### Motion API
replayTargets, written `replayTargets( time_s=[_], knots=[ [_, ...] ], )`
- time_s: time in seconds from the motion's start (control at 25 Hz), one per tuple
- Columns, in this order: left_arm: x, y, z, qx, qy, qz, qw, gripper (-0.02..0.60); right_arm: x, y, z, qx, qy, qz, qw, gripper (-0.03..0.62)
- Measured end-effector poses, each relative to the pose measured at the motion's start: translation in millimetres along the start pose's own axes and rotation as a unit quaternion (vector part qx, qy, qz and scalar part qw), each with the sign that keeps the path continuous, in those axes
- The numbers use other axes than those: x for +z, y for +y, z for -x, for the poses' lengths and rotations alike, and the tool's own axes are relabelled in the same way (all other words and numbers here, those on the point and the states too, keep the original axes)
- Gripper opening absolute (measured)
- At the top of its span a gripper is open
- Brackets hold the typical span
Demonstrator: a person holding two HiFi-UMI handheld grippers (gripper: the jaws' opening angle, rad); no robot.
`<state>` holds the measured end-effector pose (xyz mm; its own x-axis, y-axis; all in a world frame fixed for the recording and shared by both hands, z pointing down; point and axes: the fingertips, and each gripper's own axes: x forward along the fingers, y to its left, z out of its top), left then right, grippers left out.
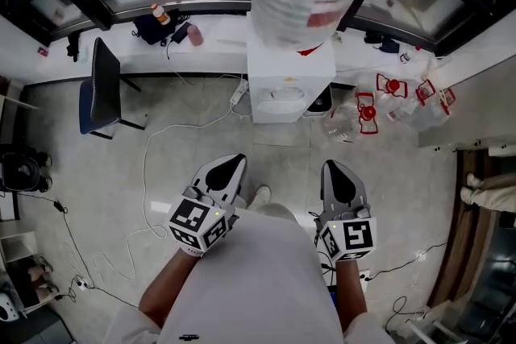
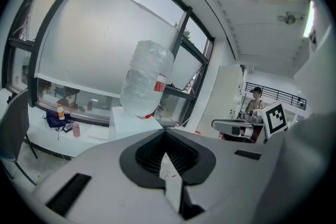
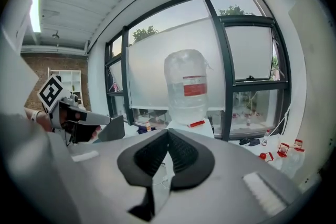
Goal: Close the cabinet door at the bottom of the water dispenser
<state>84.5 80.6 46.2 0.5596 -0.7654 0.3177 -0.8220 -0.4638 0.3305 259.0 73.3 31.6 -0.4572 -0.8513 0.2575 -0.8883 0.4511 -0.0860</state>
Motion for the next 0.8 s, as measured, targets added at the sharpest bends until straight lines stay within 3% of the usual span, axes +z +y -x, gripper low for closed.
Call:
replayTargets(
  time_s=[0.36,0.8],
  knots=[
    [15,-15,6,-0.007,-0.018,-0.011,0.9997,0.005,14,2,5,-0.001,-0.025,-0.008,1.000,0.011],
    [21,-33,-1,-0.028,-0.009,-0.032,0.9991,0.005,9,11,14,0.028,-0.010,0.005,1.000,0.011]
  ],
)
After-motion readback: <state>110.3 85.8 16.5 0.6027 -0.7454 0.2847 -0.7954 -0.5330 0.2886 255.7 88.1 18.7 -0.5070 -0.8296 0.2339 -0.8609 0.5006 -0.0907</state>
